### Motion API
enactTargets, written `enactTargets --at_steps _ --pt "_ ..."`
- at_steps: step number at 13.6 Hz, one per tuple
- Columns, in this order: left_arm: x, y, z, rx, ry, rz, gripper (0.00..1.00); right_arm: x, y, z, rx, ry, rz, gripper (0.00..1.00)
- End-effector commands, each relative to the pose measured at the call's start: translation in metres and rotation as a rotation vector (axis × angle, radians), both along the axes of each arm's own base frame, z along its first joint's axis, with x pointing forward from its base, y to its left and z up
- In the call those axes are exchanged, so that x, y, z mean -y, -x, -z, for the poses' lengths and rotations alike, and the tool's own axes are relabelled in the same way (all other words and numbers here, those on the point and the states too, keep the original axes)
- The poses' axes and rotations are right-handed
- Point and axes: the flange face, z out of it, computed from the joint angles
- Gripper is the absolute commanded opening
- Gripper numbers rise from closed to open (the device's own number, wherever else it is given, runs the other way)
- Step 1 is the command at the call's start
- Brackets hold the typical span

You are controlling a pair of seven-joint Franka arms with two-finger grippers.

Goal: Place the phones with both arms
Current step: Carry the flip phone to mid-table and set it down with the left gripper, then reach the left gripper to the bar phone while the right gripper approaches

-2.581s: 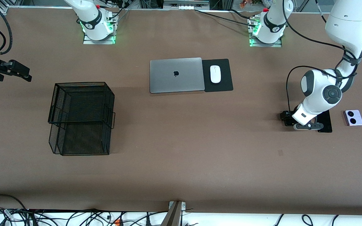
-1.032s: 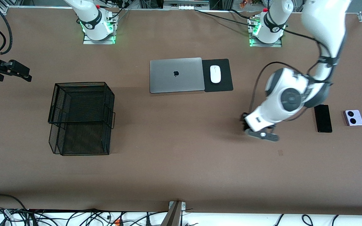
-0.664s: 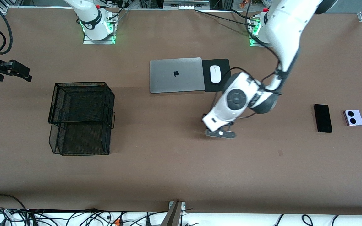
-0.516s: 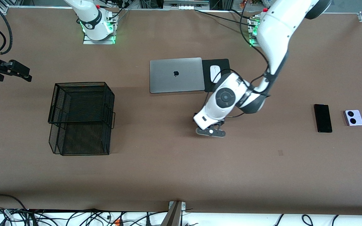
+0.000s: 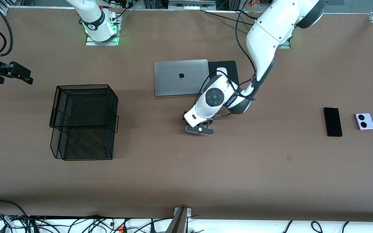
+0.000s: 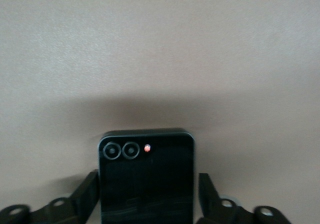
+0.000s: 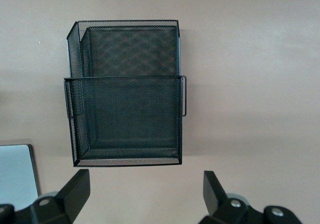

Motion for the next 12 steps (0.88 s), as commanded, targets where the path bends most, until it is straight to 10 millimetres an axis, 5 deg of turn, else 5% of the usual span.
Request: enactTargets --at_steps 1,3,6,9,12 --pt "-0.006 -0.010 -0.029 -0.006 0.008 -0.072 1.00 -0.002 -0.001 -0.002 0.000 -0.020 -0.005 1.00" --pt "-0.032 -0.024 -0.070 -0.038 -0.039 -0.103 1.00 -0.006 -0.003 0.001 -0.002 -0.019 -0.011 1.00" --pt "-0.108 -0.042 -0.129 -0.160 -0.176 -0.141 1.00 -0.012 -0.011 0.013 -0.013 -0.022 -0.022 1.00" --pt "-0.206 -0.057 -0.139 -0.265 -0.389 -0.179 1.00 -0.062 -0.020 0.025 0.001 -0.020 -0.038 1.00" --pt "-0.288 -0.069 -0.143 -0.304 -0.563 -0.118 1.00 -0.138 -0.028 0.051 0.003 -0.016 0.015 1.00"
